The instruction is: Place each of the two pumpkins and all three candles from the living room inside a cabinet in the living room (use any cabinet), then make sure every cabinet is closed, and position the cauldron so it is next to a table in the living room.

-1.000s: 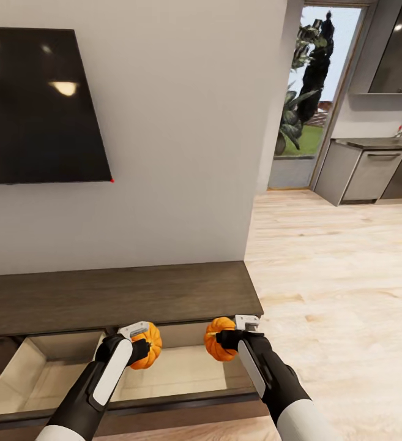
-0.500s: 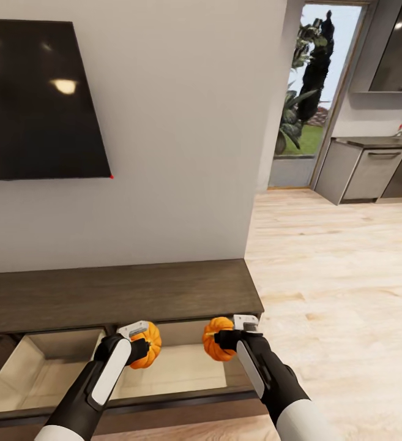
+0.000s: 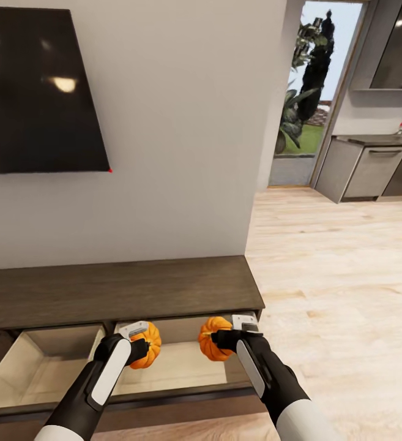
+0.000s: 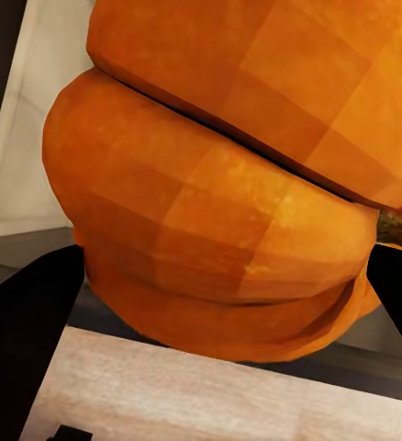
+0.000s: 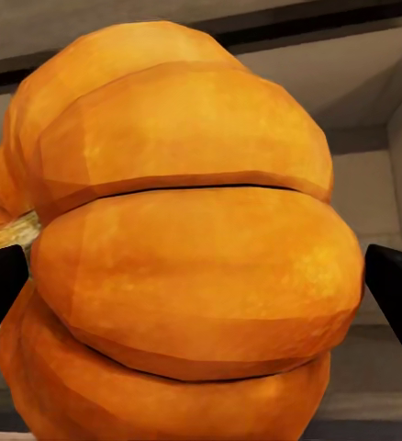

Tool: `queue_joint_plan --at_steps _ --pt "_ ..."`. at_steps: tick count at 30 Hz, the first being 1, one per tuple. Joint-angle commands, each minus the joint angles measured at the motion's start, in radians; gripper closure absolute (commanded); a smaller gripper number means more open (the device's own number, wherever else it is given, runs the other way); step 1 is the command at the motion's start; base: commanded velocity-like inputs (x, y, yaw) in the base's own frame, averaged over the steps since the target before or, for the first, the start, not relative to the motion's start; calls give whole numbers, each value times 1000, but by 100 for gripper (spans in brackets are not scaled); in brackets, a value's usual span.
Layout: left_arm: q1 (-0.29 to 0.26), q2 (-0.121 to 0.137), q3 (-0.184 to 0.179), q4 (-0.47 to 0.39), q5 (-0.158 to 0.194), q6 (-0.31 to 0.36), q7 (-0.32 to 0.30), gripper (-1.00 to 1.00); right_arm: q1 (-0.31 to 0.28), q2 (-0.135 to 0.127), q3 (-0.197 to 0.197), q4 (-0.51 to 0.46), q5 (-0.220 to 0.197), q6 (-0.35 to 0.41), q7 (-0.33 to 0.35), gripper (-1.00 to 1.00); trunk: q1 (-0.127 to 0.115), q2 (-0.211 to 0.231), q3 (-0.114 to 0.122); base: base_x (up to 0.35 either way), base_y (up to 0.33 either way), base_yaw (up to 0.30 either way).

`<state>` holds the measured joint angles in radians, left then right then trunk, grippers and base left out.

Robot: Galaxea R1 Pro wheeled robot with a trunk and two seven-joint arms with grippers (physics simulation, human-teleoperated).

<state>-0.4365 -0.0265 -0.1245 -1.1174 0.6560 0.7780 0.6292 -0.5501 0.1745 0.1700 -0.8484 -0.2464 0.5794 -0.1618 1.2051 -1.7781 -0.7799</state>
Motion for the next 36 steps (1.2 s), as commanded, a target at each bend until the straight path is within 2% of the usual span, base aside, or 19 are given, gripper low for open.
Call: queue_joint_plan --at_steps 1,8,11,14,19,36 --pt "-1 0 -1 -2 10 0 11 100 -1 0 2 -2 -10 3 -10 100 4 -8 -4 0 0 0" --pt "-1 0 -1 -2 10 1 11 100 -1 0 3 -1 0 2 -25 100 31 -57 -26 0 0 0" --pt "-1 0 -1 -2 10 0 11 100 -1 0 6 0 2 -7 -65 100 42 -78 -35 0 0 0" --pt "-1 0 -1 -4 10 0 11 100 -1 0 47 4 2 -11 -88 100 54 -99 -45 0 0 0" --pt "-1 0 -1 -4 10 0 11 100 -1 0 71 9 -1 -24 -94 100 73 -134 -60 0 0 0" --pt "-1 -1 -1 -4 10 0 11 100 -1 0 74 15 -7 -57 -93 100 138 -253 -114 0 0 0"
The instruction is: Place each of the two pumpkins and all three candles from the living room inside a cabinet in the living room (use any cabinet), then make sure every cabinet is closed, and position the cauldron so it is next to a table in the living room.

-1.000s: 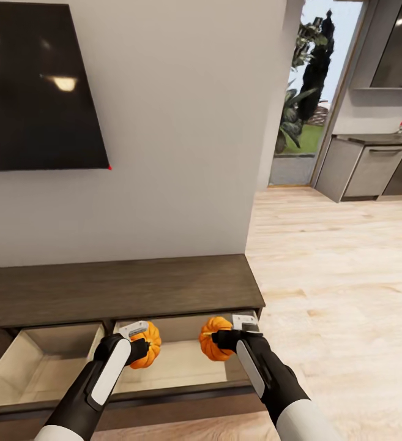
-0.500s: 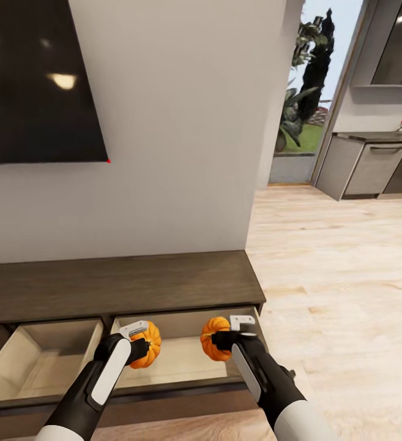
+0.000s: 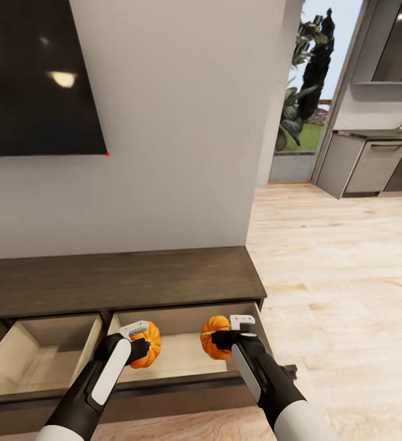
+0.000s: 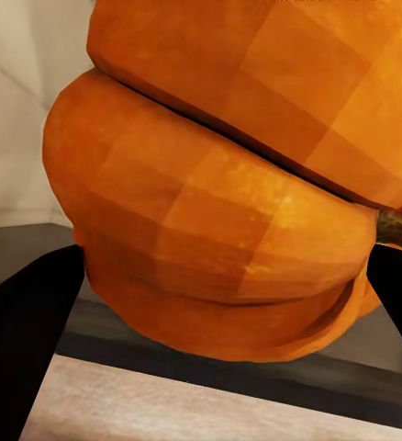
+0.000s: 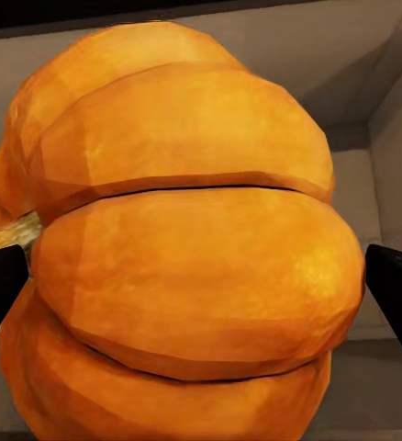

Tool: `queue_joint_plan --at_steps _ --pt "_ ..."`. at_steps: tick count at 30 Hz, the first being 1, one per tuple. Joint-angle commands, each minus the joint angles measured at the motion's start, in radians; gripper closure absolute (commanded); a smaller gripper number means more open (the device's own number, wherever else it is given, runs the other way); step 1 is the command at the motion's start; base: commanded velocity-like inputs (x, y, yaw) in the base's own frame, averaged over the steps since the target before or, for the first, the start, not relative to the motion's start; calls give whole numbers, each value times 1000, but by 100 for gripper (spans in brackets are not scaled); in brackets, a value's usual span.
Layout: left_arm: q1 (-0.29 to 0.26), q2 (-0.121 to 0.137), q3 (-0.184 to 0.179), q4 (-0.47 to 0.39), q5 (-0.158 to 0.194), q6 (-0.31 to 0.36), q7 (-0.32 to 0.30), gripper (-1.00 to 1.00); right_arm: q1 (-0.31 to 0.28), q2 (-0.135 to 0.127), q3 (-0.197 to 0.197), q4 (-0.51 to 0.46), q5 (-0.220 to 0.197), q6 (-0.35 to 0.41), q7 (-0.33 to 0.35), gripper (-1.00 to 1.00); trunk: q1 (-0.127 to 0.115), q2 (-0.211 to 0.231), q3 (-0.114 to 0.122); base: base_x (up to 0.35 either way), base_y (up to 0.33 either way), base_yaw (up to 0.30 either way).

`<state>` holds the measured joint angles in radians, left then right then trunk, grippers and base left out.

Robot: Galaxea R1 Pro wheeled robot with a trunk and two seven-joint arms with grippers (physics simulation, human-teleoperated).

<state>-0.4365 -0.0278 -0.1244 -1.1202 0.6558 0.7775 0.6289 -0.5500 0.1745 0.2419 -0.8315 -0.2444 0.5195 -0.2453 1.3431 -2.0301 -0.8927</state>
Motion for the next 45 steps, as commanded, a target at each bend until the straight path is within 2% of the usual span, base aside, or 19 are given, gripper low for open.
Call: queue_joint_plan --at_steps 1,12,37,42,45 --pt "-1 0 -1 -1 10 0 11 100 -1 0 2 -1 -9 3 -10 100 4 -8 -4 0 0 0" --pt "-1 2 -3 -4 13 0 11 100 -1 0 3 -1 -8 2 -9 100 4 -8 -4 5 0 0" --pt "-1 2 -5 -7 6 0 11 100 -1 0 5 5 -7 20 -11 100 4 -8 -4 92 0 0" --pt "-1 1 -5 -7 5 0 11 100 -18 0 4 57 -8 20 -11 100 4 -8 -4 1 0 0" --pt "-1 2 -5 -7 5 0 11 100 -37 0 4 93 -9 15 -11 100 15 -29 -13 0 0 0"
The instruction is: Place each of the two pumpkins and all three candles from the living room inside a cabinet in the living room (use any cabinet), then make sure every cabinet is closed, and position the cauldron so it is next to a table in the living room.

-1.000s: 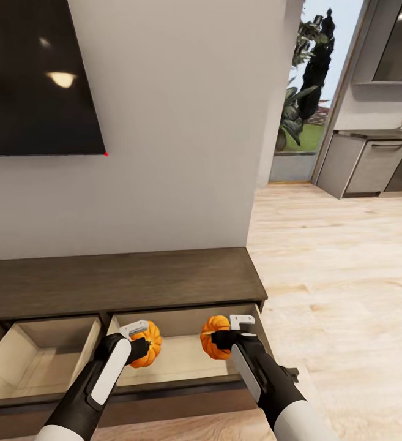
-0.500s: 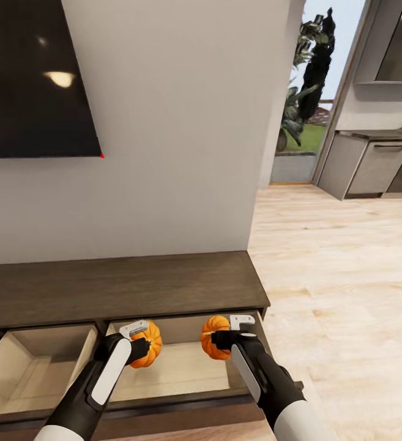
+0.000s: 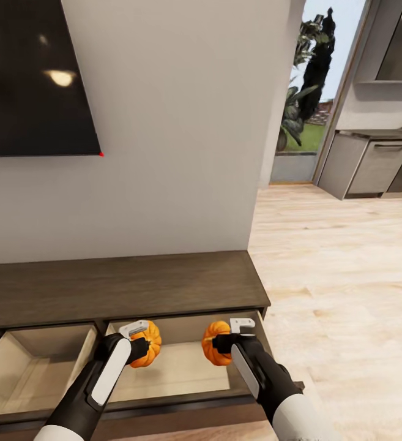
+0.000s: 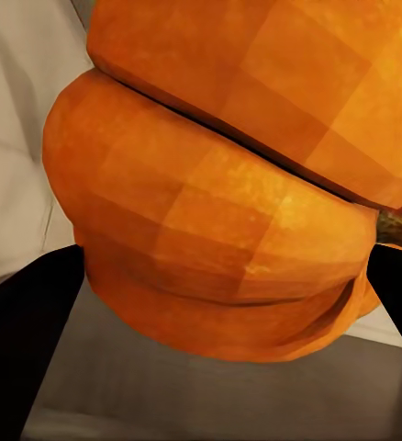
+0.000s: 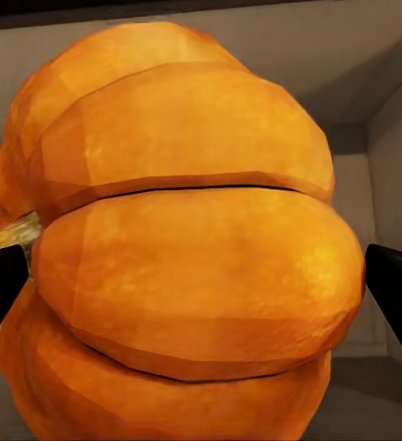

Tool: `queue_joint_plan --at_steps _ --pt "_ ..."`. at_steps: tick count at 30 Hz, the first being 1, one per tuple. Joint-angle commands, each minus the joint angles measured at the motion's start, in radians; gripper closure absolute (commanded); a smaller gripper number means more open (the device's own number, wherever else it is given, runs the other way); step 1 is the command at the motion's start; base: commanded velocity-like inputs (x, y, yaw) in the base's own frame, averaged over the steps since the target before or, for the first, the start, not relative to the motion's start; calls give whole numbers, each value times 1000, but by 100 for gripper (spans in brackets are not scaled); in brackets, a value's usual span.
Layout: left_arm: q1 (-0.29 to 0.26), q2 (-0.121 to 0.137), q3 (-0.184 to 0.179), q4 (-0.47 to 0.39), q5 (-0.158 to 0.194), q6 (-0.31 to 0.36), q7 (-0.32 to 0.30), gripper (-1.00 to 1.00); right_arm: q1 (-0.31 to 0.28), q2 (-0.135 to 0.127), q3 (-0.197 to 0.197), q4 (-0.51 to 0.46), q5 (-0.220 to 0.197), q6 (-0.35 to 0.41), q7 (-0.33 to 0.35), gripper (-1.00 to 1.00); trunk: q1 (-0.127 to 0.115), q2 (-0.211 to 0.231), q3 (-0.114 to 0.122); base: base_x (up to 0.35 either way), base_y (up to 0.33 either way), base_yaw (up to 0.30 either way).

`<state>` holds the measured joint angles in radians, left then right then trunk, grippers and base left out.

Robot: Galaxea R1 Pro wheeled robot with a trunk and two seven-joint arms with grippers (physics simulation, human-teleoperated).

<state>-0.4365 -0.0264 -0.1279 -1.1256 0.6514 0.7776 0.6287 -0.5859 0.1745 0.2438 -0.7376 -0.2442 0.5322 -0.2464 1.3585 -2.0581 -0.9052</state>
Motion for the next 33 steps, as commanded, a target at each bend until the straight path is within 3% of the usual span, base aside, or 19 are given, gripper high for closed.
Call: queue_joint_plan --at_steps 1,33 --pt "-1 0 -1 -1 10 0 11 100 -3 0 3 5 -9 1 -10 100 4 -8 -4 0 0 0" --pt "-1 -4 -6 35 5 -63 11 100 -8 0 3 18 -7 -56 -7 100 126 -232 -104 0 0 0"
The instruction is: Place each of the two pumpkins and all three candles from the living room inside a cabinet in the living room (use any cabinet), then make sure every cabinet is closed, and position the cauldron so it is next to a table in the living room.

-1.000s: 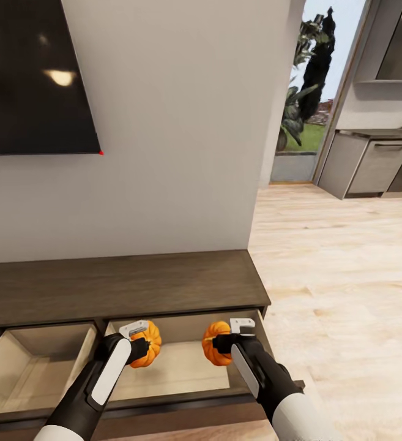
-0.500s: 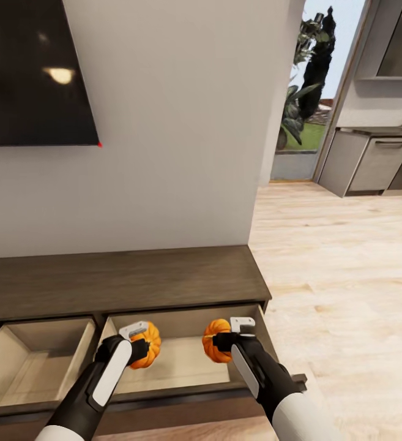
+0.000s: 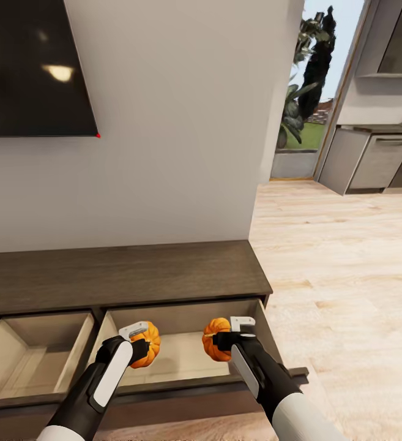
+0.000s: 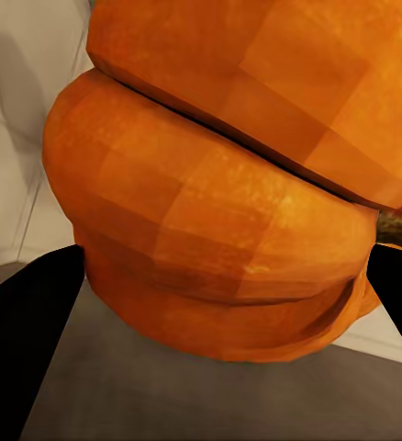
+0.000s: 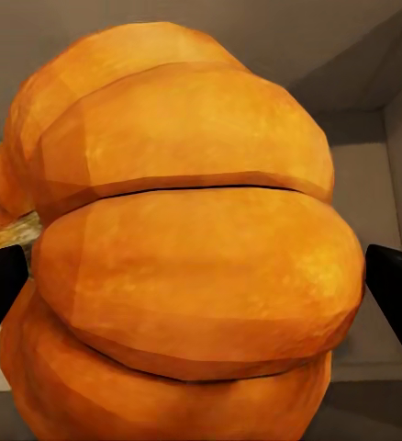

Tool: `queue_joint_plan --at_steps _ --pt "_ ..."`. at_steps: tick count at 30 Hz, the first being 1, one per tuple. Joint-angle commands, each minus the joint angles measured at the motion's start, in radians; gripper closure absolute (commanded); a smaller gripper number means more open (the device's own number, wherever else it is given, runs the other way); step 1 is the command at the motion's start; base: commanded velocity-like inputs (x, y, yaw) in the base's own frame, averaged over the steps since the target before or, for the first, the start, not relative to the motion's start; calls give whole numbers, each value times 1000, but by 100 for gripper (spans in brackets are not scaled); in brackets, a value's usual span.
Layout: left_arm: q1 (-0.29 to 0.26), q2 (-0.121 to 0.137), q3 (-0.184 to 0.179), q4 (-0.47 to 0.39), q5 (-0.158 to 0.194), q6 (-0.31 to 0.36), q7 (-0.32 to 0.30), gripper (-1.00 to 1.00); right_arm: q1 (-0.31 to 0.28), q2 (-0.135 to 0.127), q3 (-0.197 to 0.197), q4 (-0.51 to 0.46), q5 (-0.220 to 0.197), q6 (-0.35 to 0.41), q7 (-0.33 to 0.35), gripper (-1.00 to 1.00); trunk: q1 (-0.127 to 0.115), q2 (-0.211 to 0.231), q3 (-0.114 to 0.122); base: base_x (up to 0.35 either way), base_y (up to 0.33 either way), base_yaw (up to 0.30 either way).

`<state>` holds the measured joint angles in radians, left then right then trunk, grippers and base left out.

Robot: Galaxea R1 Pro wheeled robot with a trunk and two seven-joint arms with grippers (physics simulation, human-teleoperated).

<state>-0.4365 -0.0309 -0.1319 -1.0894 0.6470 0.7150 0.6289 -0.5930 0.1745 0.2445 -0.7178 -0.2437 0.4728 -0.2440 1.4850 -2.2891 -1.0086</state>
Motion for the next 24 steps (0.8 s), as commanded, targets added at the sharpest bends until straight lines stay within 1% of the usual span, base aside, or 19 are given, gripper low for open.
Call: queue_joint_plan --at_steps 1,6,21,24 --pt "-1 0 -2 -1 10 0 11 100 -1 0 3 -2 -8 -2 -10 100 4 -8 -4 0 0 0" --pt "-1 0 -2 -1 10 -1 11 100 -1 0 3 -2 -8 -21 -11 100 23 -43 -20 0 0 0" --pt "-1 0 -3 -1 12 0 11 100 -1 0 3 -2 -8 -23 -11 100 80 -148 -67 0 0 0" --pt "-1 0 -2 -1 12 0 11 100 -1 0 3 -2 -8 -23 -11 100 80 -148 -67 0 0 0"
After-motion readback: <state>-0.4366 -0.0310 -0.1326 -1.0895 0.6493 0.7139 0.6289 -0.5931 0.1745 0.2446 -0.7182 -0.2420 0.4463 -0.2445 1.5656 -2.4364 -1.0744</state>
